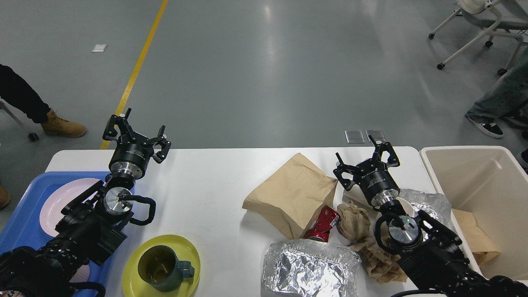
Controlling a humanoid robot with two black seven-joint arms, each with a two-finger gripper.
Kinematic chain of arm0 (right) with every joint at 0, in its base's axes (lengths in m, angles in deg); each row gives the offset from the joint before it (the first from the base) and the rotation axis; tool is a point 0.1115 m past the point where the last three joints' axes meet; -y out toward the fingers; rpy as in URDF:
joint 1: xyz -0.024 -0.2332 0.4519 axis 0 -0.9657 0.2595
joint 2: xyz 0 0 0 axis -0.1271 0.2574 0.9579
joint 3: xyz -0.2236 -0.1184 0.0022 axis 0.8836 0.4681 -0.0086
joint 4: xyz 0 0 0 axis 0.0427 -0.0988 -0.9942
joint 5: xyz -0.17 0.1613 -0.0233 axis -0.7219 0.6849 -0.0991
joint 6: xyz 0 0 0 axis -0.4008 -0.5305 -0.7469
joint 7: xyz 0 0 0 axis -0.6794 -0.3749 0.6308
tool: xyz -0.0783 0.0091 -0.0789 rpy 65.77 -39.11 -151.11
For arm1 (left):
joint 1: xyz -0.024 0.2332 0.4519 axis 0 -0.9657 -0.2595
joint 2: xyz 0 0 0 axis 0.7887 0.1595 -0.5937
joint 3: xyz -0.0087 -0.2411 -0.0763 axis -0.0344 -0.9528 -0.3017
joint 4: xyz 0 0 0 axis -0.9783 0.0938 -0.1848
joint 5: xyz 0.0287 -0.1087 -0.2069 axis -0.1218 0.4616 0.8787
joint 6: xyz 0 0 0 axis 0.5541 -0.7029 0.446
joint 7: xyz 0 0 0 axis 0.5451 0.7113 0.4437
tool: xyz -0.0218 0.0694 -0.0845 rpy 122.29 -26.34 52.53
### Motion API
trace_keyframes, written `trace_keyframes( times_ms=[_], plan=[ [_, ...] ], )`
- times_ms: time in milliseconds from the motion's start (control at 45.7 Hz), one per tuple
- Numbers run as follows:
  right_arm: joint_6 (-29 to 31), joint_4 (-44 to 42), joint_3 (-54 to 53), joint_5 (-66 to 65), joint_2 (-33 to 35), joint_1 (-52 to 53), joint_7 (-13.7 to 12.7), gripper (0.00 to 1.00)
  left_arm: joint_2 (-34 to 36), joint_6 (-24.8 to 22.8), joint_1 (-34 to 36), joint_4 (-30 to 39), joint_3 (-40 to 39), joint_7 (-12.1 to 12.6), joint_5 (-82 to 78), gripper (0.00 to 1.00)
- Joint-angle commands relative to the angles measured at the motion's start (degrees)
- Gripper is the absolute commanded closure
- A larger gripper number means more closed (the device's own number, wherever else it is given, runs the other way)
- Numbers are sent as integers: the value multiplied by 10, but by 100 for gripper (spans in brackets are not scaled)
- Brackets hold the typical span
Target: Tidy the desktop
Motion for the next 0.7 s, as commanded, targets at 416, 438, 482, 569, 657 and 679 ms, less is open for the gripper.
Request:
trace_keyframes(
  times_ms=[416, 438, 482, 569, 657, 679],
  plan=[
    [0, 1, 0, 0, 0, 0, 0, 0, 11, -1, 22, 1, 9, 46, -6, 4],
    [0, 1, 0, 0, 0, 0, 0, 0, 11, -1, 22, 1, 10, 46, -6, 4],
    [0, 1, 0, 0, 0, 0, 0, 0, 12, -1, 22, 1, 11, 46, -6, 4],
    [0, 0, 0, 0, 0, 0, 0, 0, 25, -6, 23, 3, 18, 46, -7, 4],
    [1, 0, 0, 0, 0, 1, 0, 0, 80, -16, 58, 1, 77, 45, -10, 4],
    [0, 1, 0, 0, 0, 0, 0, 0, 89, -17, 69, 1, 103, 46, -12, 4]
  ],
)
